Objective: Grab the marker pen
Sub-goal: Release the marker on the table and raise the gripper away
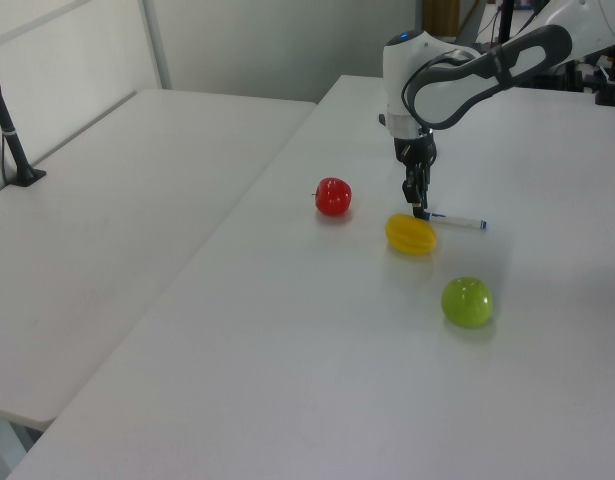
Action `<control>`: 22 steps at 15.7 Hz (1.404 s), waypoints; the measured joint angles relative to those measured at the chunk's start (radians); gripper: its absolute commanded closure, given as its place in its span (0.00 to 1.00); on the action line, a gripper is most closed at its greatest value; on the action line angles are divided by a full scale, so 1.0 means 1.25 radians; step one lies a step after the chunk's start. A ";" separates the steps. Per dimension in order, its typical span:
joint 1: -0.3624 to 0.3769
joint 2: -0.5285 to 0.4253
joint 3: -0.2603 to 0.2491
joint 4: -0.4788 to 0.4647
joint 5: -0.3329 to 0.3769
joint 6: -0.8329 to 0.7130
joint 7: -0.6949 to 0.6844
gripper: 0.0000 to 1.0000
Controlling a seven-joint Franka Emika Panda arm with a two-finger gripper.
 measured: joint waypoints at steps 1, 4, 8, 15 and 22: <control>0.000 0.000 0.000 0.001 0.000 0.000 0.000 0.09; -0.002 -0.010 0.000 0.007 -0.001 0.000 0.000 0.00; -0.011 -0.068 0.000 0.020 -0.001 0.000 0.001 0.00; -0.067 -0.263 -0.001 0.019 -0.001 -0.173 0.054 0.00; -0.081 -0.411 0.010 -0.090 -0.014 -0.225 0.054 0.00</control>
